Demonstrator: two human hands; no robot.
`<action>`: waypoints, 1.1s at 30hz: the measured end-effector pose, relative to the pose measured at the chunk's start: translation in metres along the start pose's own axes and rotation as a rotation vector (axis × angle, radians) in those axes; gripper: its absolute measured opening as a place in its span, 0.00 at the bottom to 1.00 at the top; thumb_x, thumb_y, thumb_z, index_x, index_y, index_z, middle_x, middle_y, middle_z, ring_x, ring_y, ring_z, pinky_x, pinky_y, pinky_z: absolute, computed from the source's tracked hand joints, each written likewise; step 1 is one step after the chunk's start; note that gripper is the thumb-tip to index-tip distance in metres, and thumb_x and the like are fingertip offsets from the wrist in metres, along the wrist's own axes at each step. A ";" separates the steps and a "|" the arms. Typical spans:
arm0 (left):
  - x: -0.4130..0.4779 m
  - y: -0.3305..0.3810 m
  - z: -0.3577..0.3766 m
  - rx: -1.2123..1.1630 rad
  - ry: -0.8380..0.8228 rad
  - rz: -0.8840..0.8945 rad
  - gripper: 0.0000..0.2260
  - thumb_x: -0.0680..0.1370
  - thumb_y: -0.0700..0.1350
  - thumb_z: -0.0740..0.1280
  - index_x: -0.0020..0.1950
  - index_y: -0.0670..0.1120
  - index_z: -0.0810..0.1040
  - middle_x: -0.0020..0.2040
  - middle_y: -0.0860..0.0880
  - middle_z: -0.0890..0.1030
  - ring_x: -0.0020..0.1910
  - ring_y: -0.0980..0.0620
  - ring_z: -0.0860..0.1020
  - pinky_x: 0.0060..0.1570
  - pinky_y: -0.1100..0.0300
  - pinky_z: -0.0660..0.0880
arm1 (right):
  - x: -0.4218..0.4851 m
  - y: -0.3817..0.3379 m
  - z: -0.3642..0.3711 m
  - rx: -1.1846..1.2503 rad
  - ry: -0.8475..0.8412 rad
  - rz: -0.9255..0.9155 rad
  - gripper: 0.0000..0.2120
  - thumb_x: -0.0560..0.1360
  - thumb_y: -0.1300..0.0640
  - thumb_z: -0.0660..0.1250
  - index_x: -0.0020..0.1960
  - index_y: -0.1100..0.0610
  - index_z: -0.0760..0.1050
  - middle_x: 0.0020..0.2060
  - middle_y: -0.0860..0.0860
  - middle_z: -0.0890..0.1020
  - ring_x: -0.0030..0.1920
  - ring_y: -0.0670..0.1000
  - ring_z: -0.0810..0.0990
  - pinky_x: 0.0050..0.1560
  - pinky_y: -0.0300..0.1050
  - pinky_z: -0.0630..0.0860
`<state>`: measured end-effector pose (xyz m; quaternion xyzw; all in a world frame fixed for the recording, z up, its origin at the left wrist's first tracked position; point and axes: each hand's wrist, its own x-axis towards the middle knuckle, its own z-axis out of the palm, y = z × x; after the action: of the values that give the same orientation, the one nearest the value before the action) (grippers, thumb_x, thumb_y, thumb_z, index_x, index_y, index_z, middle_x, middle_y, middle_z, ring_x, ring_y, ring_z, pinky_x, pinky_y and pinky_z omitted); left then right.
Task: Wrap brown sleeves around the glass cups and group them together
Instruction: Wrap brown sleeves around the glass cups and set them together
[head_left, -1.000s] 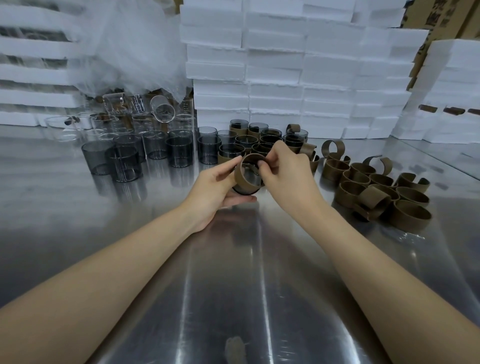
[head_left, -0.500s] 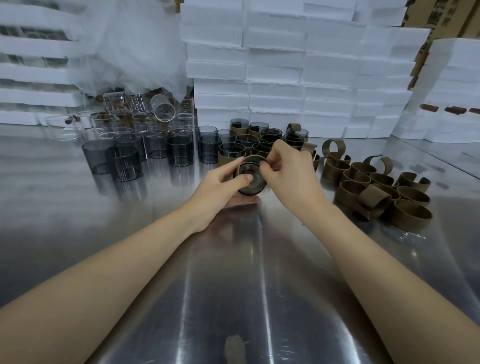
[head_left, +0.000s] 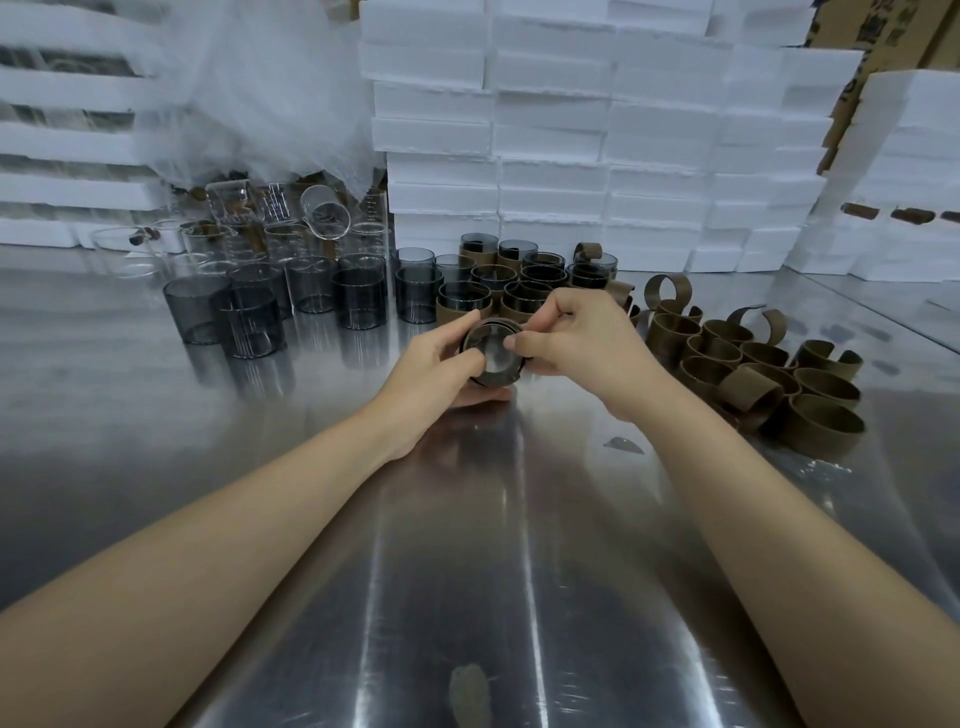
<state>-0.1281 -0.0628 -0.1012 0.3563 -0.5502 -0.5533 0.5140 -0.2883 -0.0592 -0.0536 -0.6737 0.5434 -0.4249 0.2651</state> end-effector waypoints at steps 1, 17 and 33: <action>0.000 0.001 0.000 0.003 -0.003 0.001 0.20 0.78 0.29 0.59 0.59 0.51 0.79 0.52 0.50 0.85 0.52 0.46 0.84 0.46 0.57 0.81 | 0.000 0.000 0.000 -0.006 0.002 0.000 0.10 0.68 0.59 0.76 0.35 0.56 0.75 0.38 0.58 0.84 0.45 0.59 0.83 0.51 0.60 0.80; -0.005 0.003 0.003 0.345 0.059 0.105 0.29 0.74 0.39 0.72 0.74 0.47 0.69 0.67 0.49 0.76 0.62 0.54 0.77 0.49 0.62 0.80 | -0.006 0.004 0.019 -0.465 0.114 -0.269 0.21 0.72 0.61 0.64 0.26 0.54 0.57 0.23 0.49 0.64 0.29 0.53 0.65 0.33 0.46 0.58; 0.005 0.005 -0.006 0.440 0.018 0.044 0.34 0.72 0.35 0.72 0.75 0.52 0.68 0.67 0.57 0.75 0.64 0.57 0.75 0.56 0.75 0.70 | 0.000 0.010 0.001 -0.150 -0.011 -0.142 0.13 0.71 0.65 0.67 0.52 0.55 0.84 0.37 0.53 0.86 0.34 0.47 0.84 0.44 0.42 0.82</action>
<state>-0.1229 -0.0679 -0.0968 0.4528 -0.6606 -0.4056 0.4406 -0.2929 -0.0619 -0.0624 -0.7307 0.5230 -0.3973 0.1862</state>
